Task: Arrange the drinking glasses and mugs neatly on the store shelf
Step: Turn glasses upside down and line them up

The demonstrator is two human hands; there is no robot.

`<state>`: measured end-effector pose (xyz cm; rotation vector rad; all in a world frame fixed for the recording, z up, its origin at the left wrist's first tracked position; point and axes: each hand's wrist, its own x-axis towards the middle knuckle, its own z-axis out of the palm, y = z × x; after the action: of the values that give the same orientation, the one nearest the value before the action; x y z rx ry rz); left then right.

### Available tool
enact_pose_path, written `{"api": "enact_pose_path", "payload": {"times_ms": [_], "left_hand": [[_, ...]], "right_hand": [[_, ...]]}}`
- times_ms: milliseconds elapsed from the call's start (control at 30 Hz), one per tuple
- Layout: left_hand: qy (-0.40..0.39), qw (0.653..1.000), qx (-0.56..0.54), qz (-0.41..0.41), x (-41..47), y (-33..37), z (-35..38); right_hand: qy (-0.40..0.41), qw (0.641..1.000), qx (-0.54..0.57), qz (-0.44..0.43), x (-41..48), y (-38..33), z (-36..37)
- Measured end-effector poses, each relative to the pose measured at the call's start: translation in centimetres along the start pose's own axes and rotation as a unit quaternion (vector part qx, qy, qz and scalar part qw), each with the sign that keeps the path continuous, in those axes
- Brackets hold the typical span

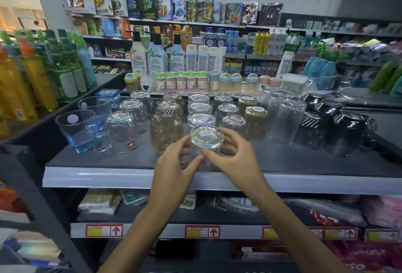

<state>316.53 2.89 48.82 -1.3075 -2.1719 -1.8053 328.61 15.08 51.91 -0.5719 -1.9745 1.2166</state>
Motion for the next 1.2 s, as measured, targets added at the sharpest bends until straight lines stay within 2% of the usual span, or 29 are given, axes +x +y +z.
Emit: {"api": "enact_pose_path", "payload": {"times_ms": [200,367,800,1200], "left_hand": [[-0.009,1.000,-0.004,-0.009,0.4,-0.3,-0.2],[-0.027,0.999,-0.020,-0.006,0.7,-0.1,-0.8],[-0.046,0.999,-0.010,0.007,1.0,-0.6,-1.5],[-0.050,0.998,-0.013,0.030,1.0,-0.4,-1.6]], "right_hand": [[-0.005,1.000,-0.028,0.011,0.1,-0.1,0.1],[-0.020,0.999,0.029,0.037,-0.2,-0.4,-0.5],[-0.006,1.000,0.023,0.014,-0.8,-0.2,-0.4],[0.016,0.998,-0.043,-0.042,-1.7,0.1,0.4]]}}
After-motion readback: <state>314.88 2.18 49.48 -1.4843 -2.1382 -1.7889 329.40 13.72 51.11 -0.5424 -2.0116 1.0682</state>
